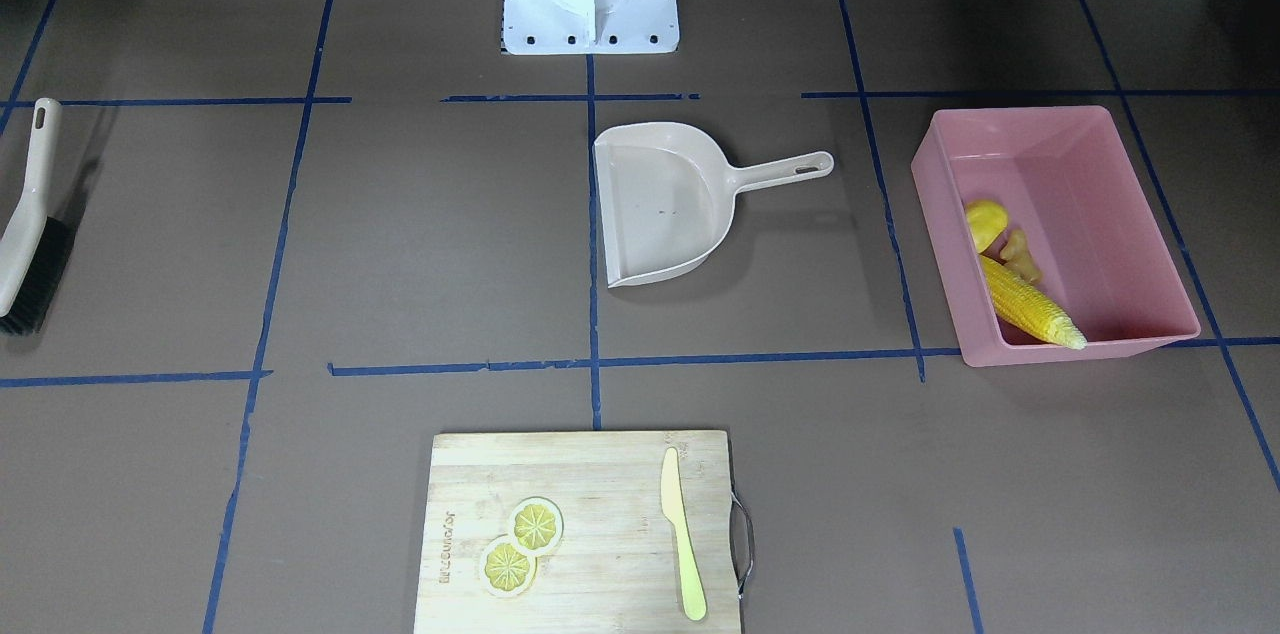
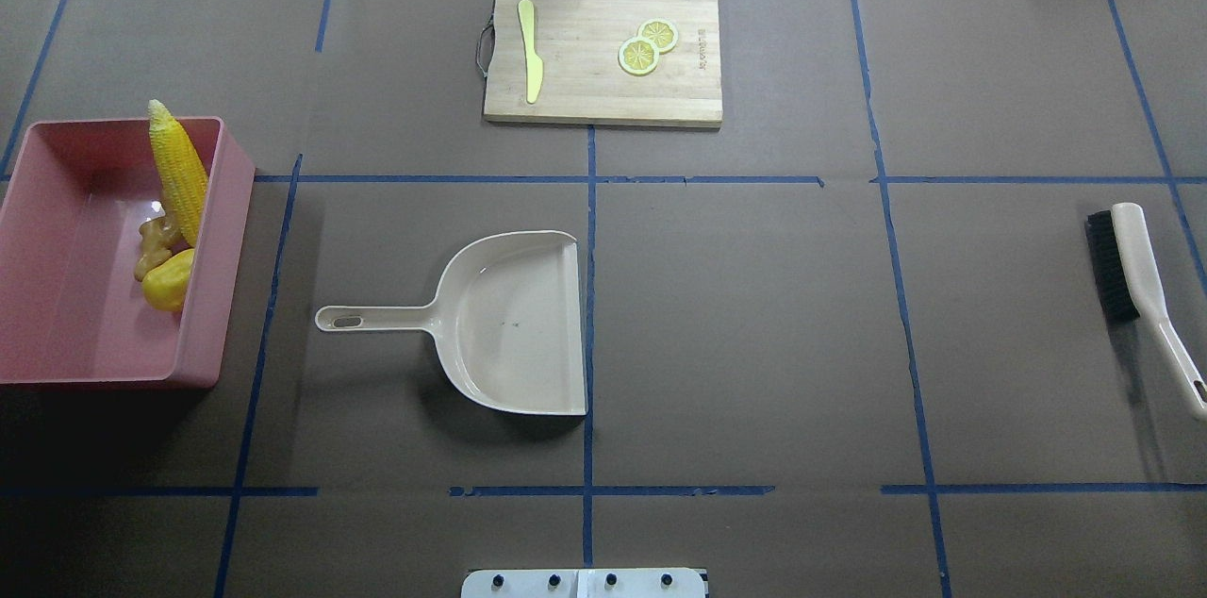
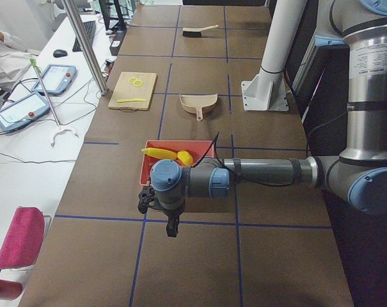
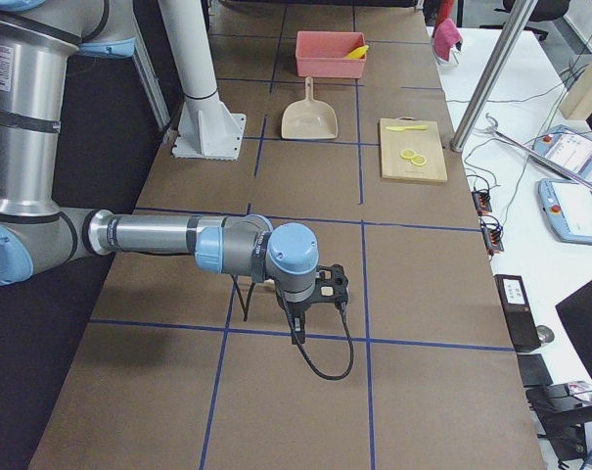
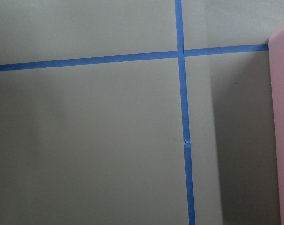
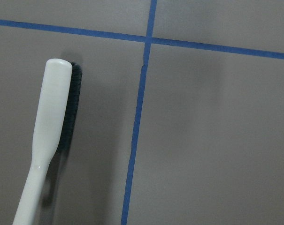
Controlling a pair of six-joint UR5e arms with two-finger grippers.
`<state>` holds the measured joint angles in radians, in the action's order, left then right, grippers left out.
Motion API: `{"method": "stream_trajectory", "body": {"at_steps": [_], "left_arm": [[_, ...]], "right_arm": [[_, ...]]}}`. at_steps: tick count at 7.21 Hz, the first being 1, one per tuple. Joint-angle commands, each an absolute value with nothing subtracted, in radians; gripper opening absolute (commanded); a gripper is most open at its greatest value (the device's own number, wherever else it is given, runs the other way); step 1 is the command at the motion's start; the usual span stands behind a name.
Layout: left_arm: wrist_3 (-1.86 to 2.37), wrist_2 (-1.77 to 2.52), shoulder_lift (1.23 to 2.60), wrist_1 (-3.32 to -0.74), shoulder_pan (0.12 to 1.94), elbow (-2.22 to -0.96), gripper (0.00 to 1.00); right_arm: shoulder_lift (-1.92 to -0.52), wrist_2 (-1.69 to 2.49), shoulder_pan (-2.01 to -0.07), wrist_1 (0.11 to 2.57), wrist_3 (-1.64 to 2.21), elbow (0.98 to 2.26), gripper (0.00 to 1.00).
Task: Sweep and dump trash into bin
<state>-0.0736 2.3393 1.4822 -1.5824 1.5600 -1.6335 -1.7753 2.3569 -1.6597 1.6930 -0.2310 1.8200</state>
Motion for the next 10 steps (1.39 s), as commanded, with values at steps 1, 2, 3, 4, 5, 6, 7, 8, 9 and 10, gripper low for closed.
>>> {"method": "stream_trajectory", "body": {"at_steps": [1,2,3,4,5,6,7,8,9,10], "left_arm": [[-0.074,2.339,1.482,-1.583,1.56,-1.637,1.0],[-0.08,2.338,1.482,-1.583,1.559,-1.64,1.0],[-0.083,2.338,1.483,-1.586,1.559,-1.64,1.0],[-0.083,2.338,1.483,-1.586,1.559,-1.64,1.0],[-0.083,2.339,1.483,-1.588,1.559,-1.641,1.0],[-0.083,2.338,1.483,-1.588,1.554,-1.638,1.0],[-0.083,2.338,1.482,-1.585,1.554,-1.638,1.0],[-0.083,2.338,1.48,-1.585,1.552,-1.638,1.0],[-0.083,2.338,1.482,-1.586,1.552,-1.635,1.0],[-0.083,2.338,1.482,-1.586,1.552,-1.637,1.0]], "right_arm": [[-1.784,2.35,-1.667,1.727,-0.227,1.822,1.0],[-1.783,2.347,-1.646,1.691,-0.174,1.824,1.0],[-1.787,2.336,-1.622,1.633,-0.113,1.816,1.0],[-1.79,2.336,-1.609,1.614,-0.086,1.815,1.0],[-1.79,2.336,-1.602,1.614,-0.086,1.815,1.0],[-1.79,2.338,-1.6,1.614,-0.084,1.815,1.0],[-1.789,2.341,-1.597,1.614,-0.084,1.816,1.0],[-1.789,2.339,-1.583,1.614,-0.083,1.815,1.0],[-1.789,2.341,-1.572,1.614,-0.083,1.816,1.0],[-1.789,2.341,-1.569,1.614,-0.083,1.816,1.0]]}}
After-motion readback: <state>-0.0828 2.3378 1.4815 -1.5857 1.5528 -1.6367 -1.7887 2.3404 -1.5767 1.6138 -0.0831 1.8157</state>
